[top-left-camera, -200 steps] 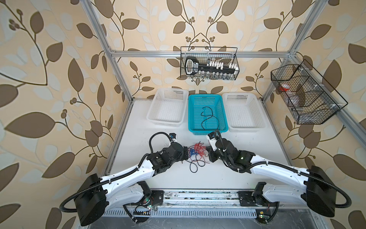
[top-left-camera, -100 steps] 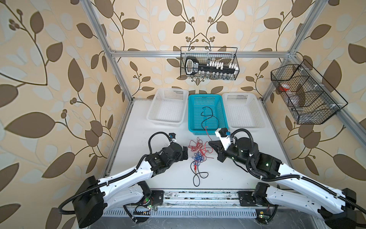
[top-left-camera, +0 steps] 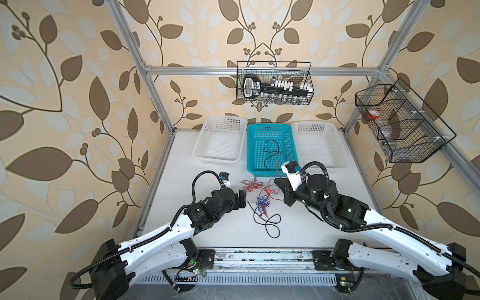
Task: Untangle and sort cables by color
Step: Untie the cable from multiple cables.
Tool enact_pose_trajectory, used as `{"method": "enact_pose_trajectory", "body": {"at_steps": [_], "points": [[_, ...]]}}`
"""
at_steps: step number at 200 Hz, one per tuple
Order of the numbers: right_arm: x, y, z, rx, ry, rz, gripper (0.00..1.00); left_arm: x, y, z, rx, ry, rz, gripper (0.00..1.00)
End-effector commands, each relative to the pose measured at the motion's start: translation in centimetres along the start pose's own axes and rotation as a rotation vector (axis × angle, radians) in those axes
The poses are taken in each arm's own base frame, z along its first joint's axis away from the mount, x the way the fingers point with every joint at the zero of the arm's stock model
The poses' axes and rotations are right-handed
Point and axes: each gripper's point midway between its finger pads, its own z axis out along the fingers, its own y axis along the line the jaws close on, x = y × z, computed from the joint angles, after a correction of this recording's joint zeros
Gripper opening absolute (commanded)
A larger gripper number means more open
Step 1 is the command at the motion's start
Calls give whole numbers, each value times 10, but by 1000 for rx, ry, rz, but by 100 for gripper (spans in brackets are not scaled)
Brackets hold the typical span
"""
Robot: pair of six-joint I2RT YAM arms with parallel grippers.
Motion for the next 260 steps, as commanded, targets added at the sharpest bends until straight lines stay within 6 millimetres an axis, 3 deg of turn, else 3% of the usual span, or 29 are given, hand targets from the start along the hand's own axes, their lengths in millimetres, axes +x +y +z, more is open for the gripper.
{"method": "enact_pose_trajectory", "body": {"at_steps": [1, 31, 57, 75, 95, 144, 177, 260], "points": [[-32, -11, -7, 28, -69, 14, 0, -22, -11, -7, 41, -66, 16, 99], [-51, -9, -12, -8, -103, 3, 0, -29, -24, -10, 87, -70, 47, 99], [-61, 1, -16, -61, -112, -15, 0, -31, -46, -11, 192, -56, 92, 99], [-65, 6, -19, -90, -122, -9, 0, -29, -67, -13, 298, -34, 128, 99], [-63, 9, -19, -106, -117, -13, 0, -30, -78, -15, 347, -34, 138, 99], [-49, 11, -16, -124, -89, -27, 0, -37, -88, -16, 378, -52, 193, 99], [-51, 18, -18, -166, -99, -25, 0, -33, -91, -10, 386, -47, 214, 99], [-57, 26, -20, -212, -120, -17, 0, -48, -106, -13, 452, -127, 194, 97]]}}
